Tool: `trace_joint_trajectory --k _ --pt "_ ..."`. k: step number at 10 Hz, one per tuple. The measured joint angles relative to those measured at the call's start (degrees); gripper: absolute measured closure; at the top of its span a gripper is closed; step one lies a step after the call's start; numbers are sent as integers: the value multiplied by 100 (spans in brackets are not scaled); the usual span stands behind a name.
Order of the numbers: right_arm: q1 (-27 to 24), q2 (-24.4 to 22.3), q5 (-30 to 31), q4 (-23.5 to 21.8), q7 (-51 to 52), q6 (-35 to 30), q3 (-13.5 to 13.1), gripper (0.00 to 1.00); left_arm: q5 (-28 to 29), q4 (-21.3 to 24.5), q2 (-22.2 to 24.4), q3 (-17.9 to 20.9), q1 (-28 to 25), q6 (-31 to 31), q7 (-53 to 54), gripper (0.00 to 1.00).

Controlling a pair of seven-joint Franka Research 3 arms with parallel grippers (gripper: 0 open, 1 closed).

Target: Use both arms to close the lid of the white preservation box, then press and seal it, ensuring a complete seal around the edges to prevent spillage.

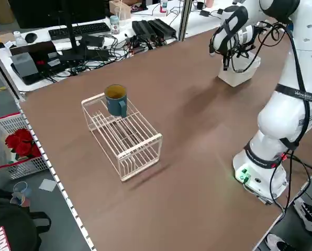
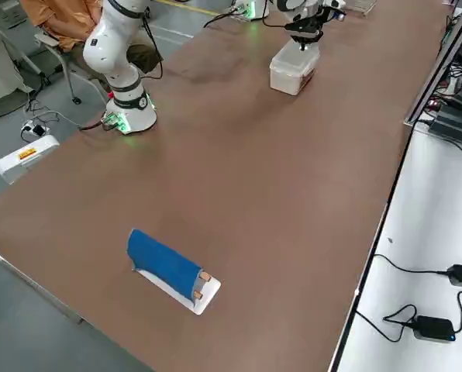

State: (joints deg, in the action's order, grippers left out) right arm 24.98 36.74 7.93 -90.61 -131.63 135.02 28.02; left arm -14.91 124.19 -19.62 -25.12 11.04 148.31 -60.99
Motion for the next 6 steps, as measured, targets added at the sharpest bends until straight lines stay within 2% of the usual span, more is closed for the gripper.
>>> trace_joint_trajectory --k 6 --pt "4 0 0 0 -9 2 0 99 -1 1 0 -12 -1 5 -47 99"
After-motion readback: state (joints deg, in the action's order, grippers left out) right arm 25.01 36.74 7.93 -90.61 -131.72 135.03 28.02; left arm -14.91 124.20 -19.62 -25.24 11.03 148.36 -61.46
